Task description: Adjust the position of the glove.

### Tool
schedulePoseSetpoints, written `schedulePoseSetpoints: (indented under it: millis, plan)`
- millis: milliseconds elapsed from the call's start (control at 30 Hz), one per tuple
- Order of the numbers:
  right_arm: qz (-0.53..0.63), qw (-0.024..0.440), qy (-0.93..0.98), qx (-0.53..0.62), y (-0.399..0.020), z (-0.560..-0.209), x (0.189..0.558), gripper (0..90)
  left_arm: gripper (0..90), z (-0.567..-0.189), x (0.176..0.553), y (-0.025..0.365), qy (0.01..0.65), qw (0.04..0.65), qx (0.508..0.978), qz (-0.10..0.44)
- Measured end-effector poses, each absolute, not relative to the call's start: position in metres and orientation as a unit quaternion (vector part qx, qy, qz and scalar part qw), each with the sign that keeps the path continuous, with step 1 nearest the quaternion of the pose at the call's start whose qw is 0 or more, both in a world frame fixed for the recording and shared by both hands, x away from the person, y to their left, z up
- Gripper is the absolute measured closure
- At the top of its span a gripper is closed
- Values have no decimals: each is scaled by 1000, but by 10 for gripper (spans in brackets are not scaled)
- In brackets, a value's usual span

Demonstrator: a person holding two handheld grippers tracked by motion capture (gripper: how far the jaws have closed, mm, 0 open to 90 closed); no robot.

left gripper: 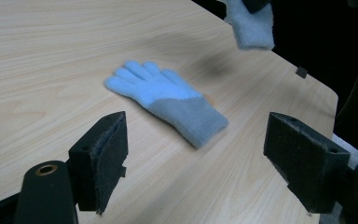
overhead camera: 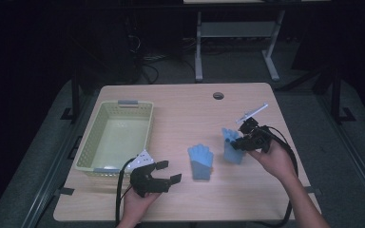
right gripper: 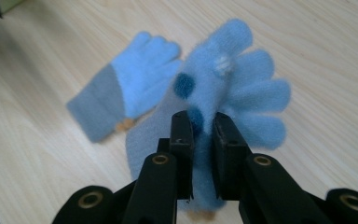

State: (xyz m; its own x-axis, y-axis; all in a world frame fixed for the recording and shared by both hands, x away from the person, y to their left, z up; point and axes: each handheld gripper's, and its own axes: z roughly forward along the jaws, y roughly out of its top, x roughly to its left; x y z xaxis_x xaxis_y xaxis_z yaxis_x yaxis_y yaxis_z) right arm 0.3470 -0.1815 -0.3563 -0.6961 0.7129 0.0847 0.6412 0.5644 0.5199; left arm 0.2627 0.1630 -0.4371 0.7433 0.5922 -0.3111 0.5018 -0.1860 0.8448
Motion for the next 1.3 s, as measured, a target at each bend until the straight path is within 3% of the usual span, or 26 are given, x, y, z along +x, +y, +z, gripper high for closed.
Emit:
schedulePoseSetpoints:
  millis: [533,1300]
  plan:
    - [277,58,895,344,-146,-347,349,801,214,-437,264,166,360,531,766,41]
    - [257,26,919,296,-96,-379,353,797,214,-433,263,168,365,541,757,33]
